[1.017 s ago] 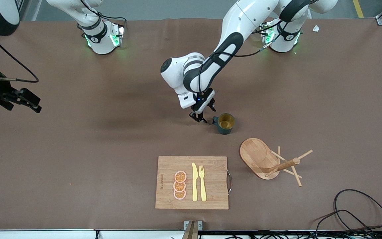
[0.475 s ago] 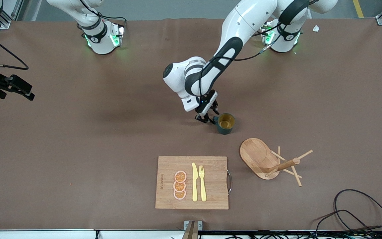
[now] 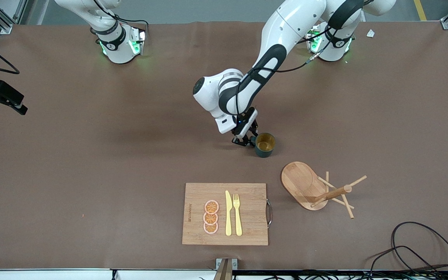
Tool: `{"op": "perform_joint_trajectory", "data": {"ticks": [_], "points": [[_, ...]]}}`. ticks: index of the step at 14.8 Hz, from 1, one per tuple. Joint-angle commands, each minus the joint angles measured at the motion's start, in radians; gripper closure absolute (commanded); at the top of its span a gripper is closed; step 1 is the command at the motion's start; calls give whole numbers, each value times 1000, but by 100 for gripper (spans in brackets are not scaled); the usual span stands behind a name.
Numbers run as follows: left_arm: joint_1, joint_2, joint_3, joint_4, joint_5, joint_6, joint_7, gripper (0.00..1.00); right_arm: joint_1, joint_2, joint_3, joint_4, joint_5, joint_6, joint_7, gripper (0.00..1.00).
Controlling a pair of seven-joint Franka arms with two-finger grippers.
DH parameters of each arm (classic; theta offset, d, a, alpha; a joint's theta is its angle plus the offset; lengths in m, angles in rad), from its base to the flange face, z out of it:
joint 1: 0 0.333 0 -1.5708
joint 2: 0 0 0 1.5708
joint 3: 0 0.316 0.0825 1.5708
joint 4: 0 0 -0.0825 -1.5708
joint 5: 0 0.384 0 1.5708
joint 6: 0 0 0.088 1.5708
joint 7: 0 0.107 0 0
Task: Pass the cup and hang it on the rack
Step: 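Grasp the mug handle with the left gripper while the right gripper withdraws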
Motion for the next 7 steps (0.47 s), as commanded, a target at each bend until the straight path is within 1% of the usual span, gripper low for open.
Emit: {"op": "perform_joint_trajectory", "data": {"ticks": [1,3,5,7], "points": [[-5,7,-1,28,18,-11,46,87,-21,10,10,22,10,-16,-20,0],[0,-2,-4,57,12,-11,83,98,-20,10,12,23,10,-16,-20,0],[6,-7,-12,105,0,-11,129,100,-21,10,10,23,10,-16,-20,0],[44,-30,-23,158,-64,-9,197,100,-20,10,12,22,10,-19,-21,0]]}}
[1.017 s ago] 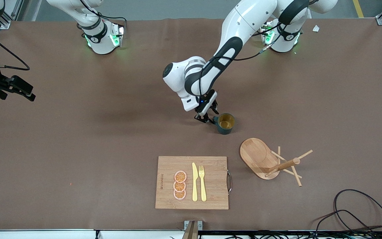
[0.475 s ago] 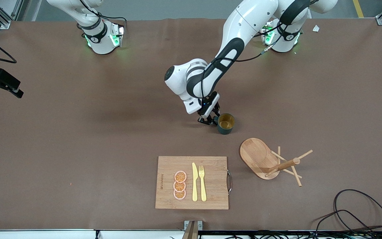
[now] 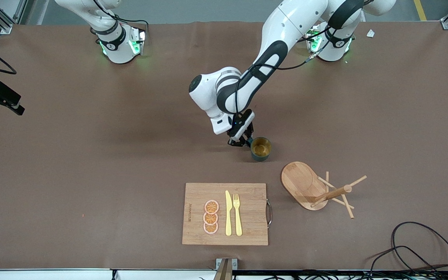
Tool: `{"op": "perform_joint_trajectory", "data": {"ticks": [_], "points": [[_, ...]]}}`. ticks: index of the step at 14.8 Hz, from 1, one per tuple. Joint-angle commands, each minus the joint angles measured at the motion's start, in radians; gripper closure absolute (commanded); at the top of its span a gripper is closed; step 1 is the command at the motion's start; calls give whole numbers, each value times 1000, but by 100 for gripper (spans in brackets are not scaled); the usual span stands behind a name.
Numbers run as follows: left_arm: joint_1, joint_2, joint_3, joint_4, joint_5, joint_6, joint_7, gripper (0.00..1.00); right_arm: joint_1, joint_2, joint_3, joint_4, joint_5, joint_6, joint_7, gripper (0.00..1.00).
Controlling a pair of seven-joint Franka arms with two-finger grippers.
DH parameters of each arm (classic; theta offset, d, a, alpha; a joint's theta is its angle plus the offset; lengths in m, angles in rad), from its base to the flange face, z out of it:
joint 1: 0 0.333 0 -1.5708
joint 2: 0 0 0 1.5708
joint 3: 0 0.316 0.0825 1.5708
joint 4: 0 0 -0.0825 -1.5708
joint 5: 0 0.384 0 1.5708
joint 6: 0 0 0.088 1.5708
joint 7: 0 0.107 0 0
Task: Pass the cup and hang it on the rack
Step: 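Lift the teal mug by its handle toward the wooden rack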
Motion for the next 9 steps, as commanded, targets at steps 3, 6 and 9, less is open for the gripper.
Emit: {"op": "perform_joint_trajectory", "data": {"ticks": [3,6,9], "points": [[106,-105,-20,89,-209,30,214,99,-16,7,11,19,10,-18,-14,0],[230,-224,-18,87,-482,85,421,100,-16,5,11,20,8,-16,-14,0],[349,-301,-18,87,-719,85,609,99,-16,5,10,22,7,-16,-14,0]]}}
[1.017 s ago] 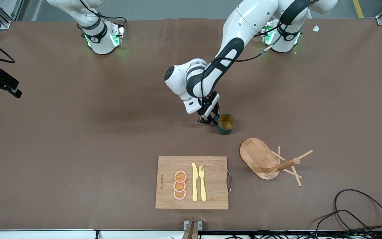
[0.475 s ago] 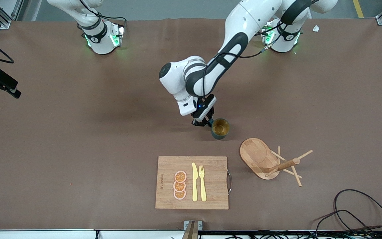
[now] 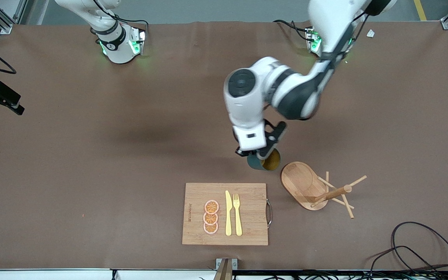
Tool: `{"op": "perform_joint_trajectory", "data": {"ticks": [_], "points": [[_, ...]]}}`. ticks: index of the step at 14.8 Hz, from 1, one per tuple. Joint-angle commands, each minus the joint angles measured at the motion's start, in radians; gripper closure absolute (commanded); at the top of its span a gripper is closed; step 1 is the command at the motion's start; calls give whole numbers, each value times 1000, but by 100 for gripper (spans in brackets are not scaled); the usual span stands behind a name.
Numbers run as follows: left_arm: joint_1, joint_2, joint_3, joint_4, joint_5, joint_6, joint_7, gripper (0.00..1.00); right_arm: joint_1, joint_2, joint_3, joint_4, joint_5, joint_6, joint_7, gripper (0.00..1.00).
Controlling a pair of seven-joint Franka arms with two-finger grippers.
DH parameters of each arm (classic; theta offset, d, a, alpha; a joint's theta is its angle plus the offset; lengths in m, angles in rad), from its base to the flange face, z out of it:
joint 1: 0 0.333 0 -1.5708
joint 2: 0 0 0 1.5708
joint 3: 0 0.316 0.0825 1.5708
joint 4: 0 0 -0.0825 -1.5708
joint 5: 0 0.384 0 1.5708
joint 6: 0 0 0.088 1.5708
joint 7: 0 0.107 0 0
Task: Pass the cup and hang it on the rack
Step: 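Lift the teal mug by its handle toward the wooden rack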
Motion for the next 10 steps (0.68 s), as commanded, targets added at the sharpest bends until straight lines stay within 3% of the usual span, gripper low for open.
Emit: {"op": "perform_joint_trajectory", "data": {"ticks": [1,8,10], "points": [[101,-72,-10,-34,-193,14,138,99,-16,5,9,19,7,-15,-13,0],[386,-97,-10,-40,-795,3,504,99,-16,7,9,19,7,-13,-10,0],[438,-88,-7,-41,-906,-12,572,99,-17,5,11,22,8,-13,-8,0]]}}
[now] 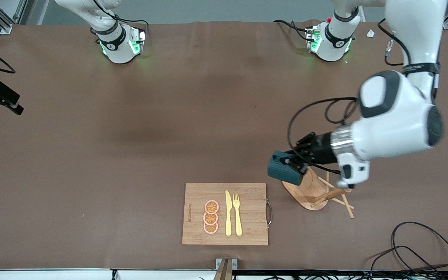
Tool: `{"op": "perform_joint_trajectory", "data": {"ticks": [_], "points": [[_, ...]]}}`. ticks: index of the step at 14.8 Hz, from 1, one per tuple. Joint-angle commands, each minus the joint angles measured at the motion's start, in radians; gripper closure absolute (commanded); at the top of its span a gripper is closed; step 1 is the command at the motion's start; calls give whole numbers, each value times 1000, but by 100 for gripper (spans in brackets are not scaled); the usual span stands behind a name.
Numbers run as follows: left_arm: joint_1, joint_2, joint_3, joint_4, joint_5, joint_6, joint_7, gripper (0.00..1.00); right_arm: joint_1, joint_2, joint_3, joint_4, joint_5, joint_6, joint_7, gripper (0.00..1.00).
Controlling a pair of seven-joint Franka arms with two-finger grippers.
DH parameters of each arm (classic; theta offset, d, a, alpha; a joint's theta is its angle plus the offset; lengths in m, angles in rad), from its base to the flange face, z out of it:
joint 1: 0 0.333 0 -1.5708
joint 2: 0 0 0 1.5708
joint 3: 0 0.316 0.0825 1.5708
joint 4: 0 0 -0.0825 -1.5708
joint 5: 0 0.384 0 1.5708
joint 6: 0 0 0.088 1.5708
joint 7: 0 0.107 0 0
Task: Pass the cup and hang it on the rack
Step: 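Lift the teal mug by its handle toward the wooden rack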
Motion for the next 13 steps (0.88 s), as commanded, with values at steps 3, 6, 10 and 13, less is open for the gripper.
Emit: {"op": "perform_joint_trajectory", "data": {"ticks": [3,6,10,13], "points": [[77,13,-8,-27,-131,-19,71,99,-16,6,9,21,8,-13,-10,0],[85,58,-7,-29,-187,-19,61,99,-17,6,9,21,7,-13,-13,0],[102,64,-4,-30,-226,-19,62,99,-16,2,9,27,4,-25,-11,0],[130,90,-5,-32,-223,-57,68,99,-43,2,9,64,3,-57,-14,0]]}}
